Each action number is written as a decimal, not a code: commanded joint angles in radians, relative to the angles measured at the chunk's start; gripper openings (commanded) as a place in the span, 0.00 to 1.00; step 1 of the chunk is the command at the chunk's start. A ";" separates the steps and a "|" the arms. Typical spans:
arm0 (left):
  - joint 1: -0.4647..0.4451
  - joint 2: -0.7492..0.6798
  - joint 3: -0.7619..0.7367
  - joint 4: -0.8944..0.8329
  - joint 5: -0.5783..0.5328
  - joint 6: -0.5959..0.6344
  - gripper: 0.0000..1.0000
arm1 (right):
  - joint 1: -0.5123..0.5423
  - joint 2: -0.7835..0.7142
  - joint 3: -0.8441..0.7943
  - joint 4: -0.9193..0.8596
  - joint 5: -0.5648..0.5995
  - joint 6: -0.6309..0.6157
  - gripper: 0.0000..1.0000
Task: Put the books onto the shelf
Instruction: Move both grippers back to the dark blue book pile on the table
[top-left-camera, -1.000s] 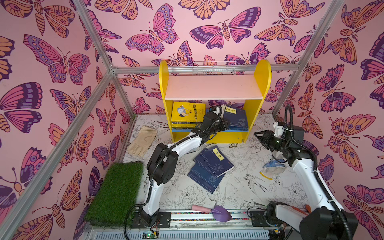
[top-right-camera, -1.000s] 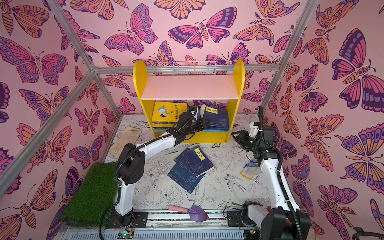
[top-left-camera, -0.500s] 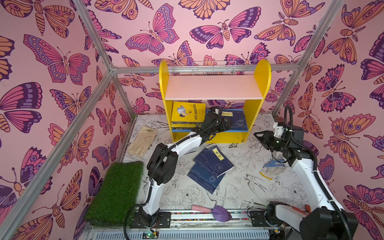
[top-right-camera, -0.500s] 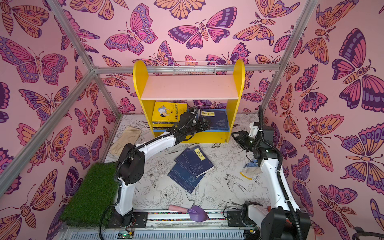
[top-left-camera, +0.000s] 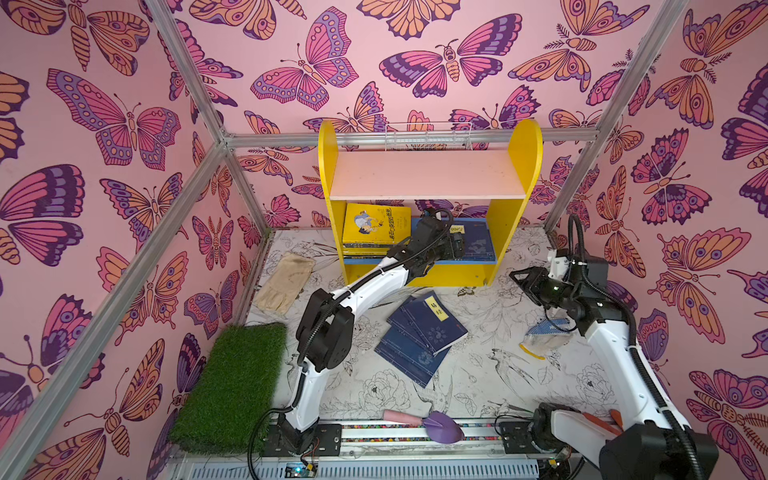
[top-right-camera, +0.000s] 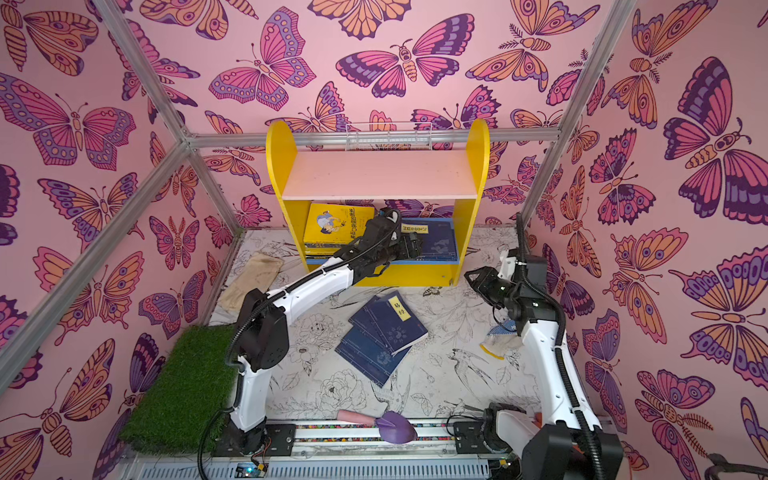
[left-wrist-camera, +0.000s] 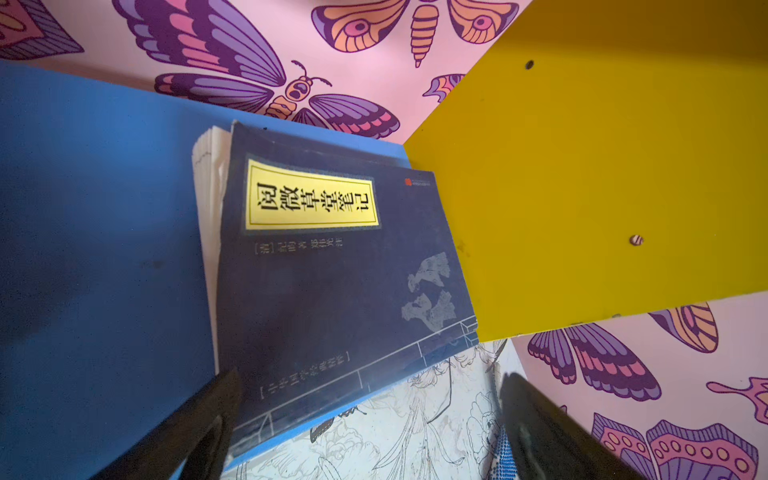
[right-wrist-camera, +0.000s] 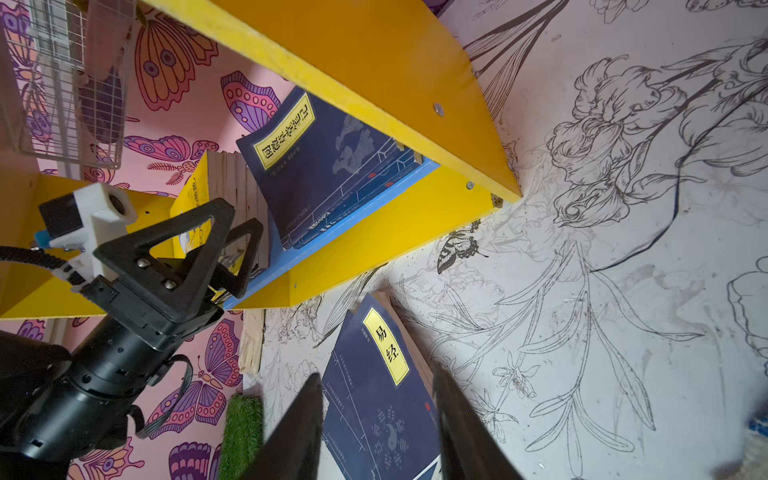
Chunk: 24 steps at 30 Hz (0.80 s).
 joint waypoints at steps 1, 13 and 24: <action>-0.011 0.033 0.024 -0.040 -0.008 0.055 0.99 | 0.002 -0.012 -0.027 -0.022 0.017 -0.025 0.43; -0.057 -0.399 -0.388 -0.027 -0.047 0.283 1.00 | 0.356 0.086 -0.125 -0.098 0.051 -0.198 0.45; 0.014 -0.454 -0.707 -0.102 0.244 0.320 1.00 | 0.448 0.341 -0.175 -0.175 -0.180 -0.273 0.68</action>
